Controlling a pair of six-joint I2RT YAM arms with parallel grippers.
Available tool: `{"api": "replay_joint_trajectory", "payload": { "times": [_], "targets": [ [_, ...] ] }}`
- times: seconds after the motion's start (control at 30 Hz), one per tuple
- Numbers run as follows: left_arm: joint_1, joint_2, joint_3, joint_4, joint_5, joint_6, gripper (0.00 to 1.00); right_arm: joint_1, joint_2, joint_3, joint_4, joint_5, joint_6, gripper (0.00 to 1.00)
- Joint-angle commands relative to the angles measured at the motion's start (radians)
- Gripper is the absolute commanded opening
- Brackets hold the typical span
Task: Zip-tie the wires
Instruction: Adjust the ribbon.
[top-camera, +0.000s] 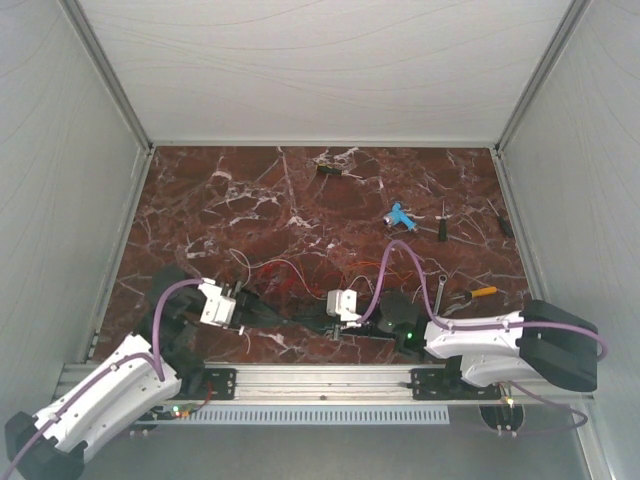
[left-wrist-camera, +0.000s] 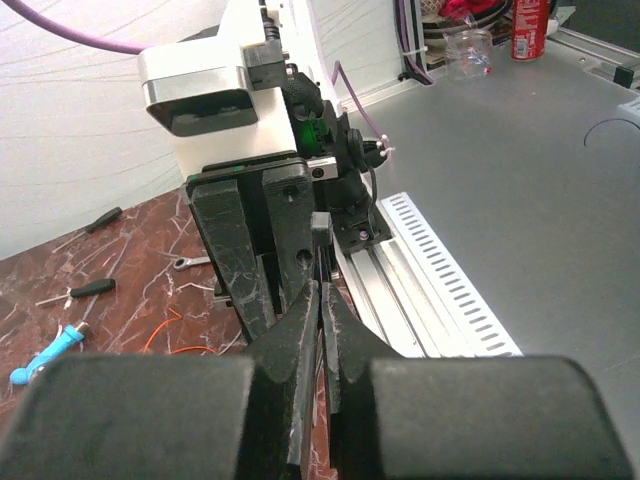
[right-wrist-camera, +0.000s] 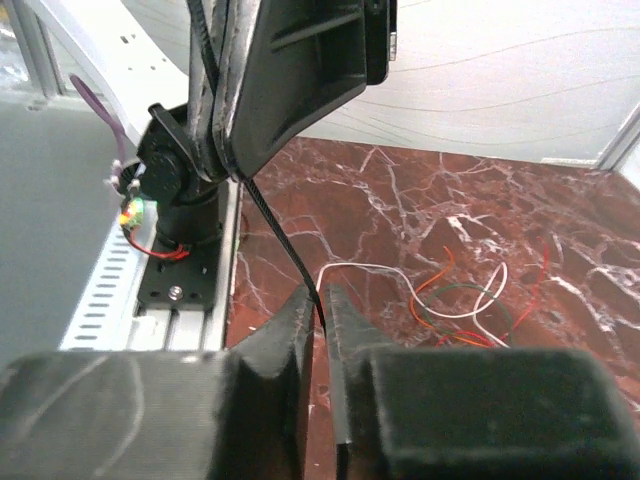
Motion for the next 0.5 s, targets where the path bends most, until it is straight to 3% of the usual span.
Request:
{"api": "replay_joint_trajectory", "payload": {
  "times": [0.0,0.07,0.1,0.17,0.2,0.23,0.47],
  "targets": [
    [0.003,-0.028,0.035,0.039,-0.017,0.002,0.0,0.011,0.007,0.033,0.083,0.013,-0.007,0.0],
    [0.003,-0.044,0.035,0.027,-0.051,0.004,0.0,0.015,-0.002,0.035,0.071,0.017,-0.008,0.0],
    [0.003,-0.056,0.037,0.013,-0.087,-0.002,0.05,0.017,-0.01,0.036,0.061,0.031,-0.008,0.0],
    [0.003,-0.088,0.038,-0.017,-0.214,-0.038,0.38,0.019,-0.028,0.044,0.032,0.075,-0.005,0.0],
    [0.003,-0.11,0.035,-0.036,-0.269,-0.046,0.73,0.02,-0.039,0.051,0.01,0.102,-0.004,0.0],
    [0.003,-0.141,0.03,-0.053,-0.317,-0.05,0.96,0.02,-0.047,0.061,-0.017,0.139,-0.005,0.0],
    [0.004,-0.247,0.01,-0.138,-0.746,-0.325,1.0,0.021,-0.058,0.147,-0.16,0.45,0.07,0.0]
  ]
}}
